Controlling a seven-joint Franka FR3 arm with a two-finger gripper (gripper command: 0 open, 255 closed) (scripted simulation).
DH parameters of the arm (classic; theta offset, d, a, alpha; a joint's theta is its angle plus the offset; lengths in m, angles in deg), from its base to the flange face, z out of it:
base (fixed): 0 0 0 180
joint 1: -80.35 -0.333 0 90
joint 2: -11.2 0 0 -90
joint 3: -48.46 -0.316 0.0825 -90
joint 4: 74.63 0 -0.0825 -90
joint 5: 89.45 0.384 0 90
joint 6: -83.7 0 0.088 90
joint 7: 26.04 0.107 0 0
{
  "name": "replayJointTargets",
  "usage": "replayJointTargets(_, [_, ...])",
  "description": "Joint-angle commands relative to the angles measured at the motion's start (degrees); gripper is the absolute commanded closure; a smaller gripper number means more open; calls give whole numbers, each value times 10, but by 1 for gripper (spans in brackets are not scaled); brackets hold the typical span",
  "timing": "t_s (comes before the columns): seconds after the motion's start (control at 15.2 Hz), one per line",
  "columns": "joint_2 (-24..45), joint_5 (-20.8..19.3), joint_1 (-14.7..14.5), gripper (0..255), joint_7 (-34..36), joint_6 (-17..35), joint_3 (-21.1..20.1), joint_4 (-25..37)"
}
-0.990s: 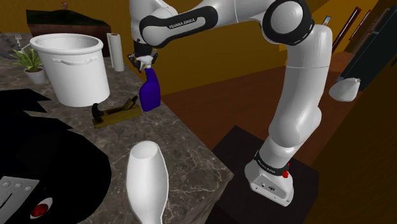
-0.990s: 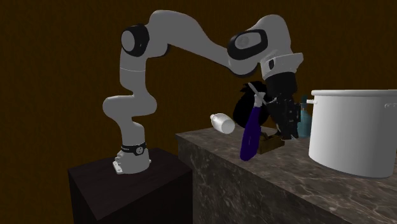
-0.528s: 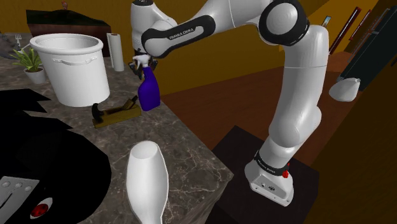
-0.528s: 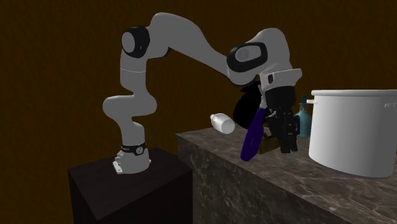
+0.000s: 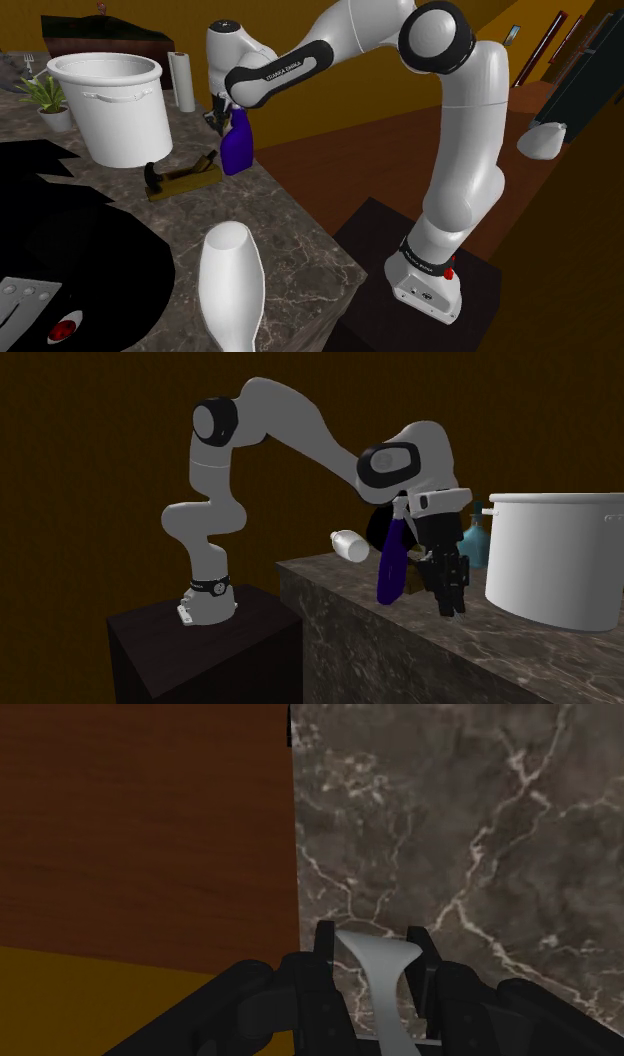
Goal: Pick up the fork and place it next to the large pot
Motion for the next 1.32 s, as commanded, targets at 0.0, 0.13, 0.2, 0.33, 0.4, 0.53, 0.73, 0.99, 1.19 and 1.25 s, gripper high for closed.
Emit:
replayJointTargets(0.0, [7,-7,-1,255,6,10,3,-5])
replayJointTargets(0.13, [14,-14,-4,255,13,21,7,-9])
replayJointTargets(0.2, [18,-18,-5,255,16,26,9,-11])
replayJointTargets(0.33, [21,-21,-6,255,19,30,11,-12])
replayJointTargets(0.4, [21,-21,-6,255,19,30,11,-12])
replayJointTargets(0.53, [21,-21,-6,255,19,30,11,-12])
replayJointTargets(0.73, [21,-21,-6,255,19,30,11,-12])
replayJointTargets(0.99, [26,-23,-5,0,17,31,12,-9])
replayJointTargets(1.19, [21,-21,-6,0,19,30,11,-12])
replayJointTargets(1.25, [7,-12,-3,0,14,19,5,-15])
